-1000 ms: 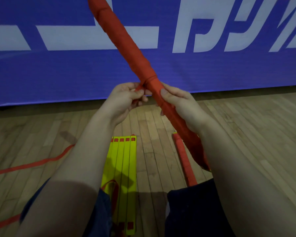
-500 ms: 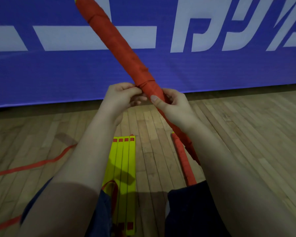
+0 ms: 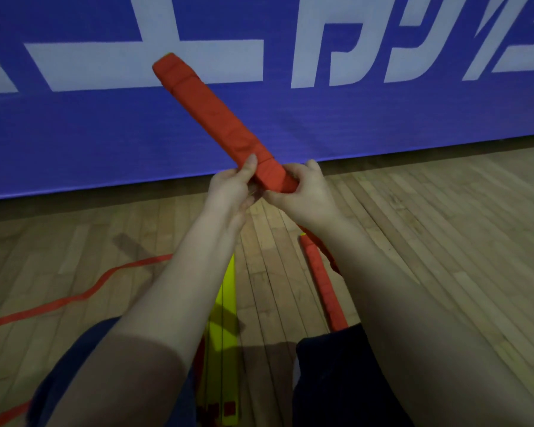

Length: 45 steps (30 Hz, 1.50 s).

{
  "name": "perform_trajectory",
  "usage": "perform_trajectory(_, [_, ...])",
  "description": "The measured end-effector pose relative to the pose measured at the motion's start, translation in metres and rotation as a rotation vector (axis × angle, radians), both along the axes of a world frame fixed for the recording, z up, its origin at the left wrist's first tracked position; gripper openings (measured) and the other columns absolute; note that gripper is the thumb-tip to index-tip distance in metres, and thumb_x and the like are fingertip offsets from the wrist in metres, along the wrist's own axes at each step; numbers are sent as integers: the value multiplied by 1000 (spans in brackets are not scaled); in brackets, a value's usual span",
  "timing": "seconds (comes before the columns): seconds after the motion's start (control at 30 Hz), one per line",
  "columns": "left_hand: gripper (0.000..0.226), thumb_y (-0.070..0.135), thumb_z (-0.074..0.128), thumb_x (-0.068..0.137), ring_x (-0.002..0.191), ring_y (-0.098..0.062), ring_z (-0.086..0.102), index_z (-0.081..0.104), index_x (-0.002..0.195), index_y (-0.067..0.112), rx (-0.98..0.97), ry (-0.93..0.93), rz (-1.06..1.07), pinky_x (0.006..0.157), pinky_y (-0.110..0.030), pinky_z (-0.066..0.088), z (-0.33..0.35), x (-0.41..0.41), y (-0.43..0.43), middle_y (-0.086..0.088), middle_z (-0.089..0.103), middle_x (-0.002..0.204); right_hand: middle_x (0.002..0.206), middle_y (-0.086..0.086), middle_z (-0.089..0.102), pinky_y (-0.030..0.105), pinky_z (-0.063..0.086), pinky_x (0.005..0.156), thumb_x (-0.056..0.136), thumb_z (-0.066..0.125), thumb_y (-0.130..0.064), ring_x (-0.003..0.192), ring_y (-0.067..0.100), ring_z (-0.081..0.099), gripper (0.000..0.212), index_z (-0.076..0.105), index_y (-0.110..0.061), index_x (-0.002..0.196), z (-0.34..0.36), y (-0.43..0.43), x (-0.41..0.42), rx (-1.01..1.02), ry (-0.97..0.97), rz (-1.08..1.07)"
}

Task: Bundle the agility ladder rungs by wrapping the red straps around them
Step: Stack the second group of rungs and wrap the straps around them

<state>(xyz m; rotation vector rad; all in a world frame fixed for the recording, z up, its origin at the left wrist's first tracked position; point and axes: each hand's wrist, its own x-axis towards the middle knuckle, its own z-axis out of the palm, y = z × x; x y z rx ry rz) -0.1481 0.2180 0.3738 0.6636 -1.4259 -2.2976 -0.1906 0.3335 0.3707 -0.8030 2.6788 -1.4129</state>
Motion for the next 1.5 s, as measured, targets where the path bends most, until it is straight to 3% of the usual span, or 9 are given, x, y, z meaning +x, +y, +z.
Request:
perform_trajectory(0.07, [19,20,54,97,68,-15,68,62,88,5,0,30,-27,72,-29,55,-4,-8,5,-5,70,75,105,5,60,15,44,69,71,76,-39,80,3,56,50,65,-12,111,6,5,-10,-100,-230,13])
perform_trajectory(0.2, [30,15,53,97,78,-21,65,57,118,-6,26,35,-141,74,-29,57,-12,-27,25,-16,66,95,97,5,70,27,54,72,92,62,-31,76,14,66,29,66,-8,110,14,17,-31,-301,-542,-12])
perform_trajectory(0.43, [17,9,46,100,50,-11,65,57,88,4,4,-120,-349,53,-23,56,-39,-80,69,-4,68,61,96,2,71,28,48,64,86,70,-31,80,15,65,29,64,-14,109,-9,76,-85,-111,-668,-76])
perform_trajectory(0.57, [20,6,41,101,64,-17,59,55,86,5,-36,-277,-492,61,-29,54,-82,-103,96,-9,60,75,87,0,66,29,44,65,91,66,-26,82,14,61,11,59,-18,89,-54,105,-99,-62,-759,-148])
perform_trajectory(0.77, [22,8,40,102,40,-6,55,52,84,10,-105,-519,-647,69,-32,49,-155,-123,121,1,58,54,119,10,64,38,45,82,93,63,-26,111,23,59,32,51,-11,119,-142,135,-116,-16,-900,-249])
perform_trajectory(0.87, [15,12,48,100,59,-13,57,53,110,3,-153,-643,-629,66,-30,52,-196,-135,133,-5,55,73,121,12,63,36,45,79,93,63,-27,112,25,60,46,50,-3,131,-186,143,-123,-9,-951,-307])
perform_trajectory(1.2, [40,14,56,96,104,-32,63,46,129,-6,-28,-813,-560,78,-34,50,-299,-168,163,-19,60,121,125,18,59,38,52,89,93,63,-30,108,28,61,59,41,-1,138,-283,163,-144,28,-1022,-440])
perform_trajectory(1.3, [38,14,57,96,72,-21,60,50,129,-3,25,-855,-550,59,-29,51,-318,-172,173,-12,59,106,118,16,58,36,52,80,93,62,-31,97,25,60,47,43,-11,131,-304,168,-146,73,-994,-483])
perform_trajectory(1.5, [27,5,59,92,64,-14,50,56,119,5,116,-913,-453,55,-26,41,-355,-174,190,-3,54,77,105,12,50,28,41,64,96,59,-27,93,22,51,42,42,-5,127,-336,174,-150,209,-997,-488])
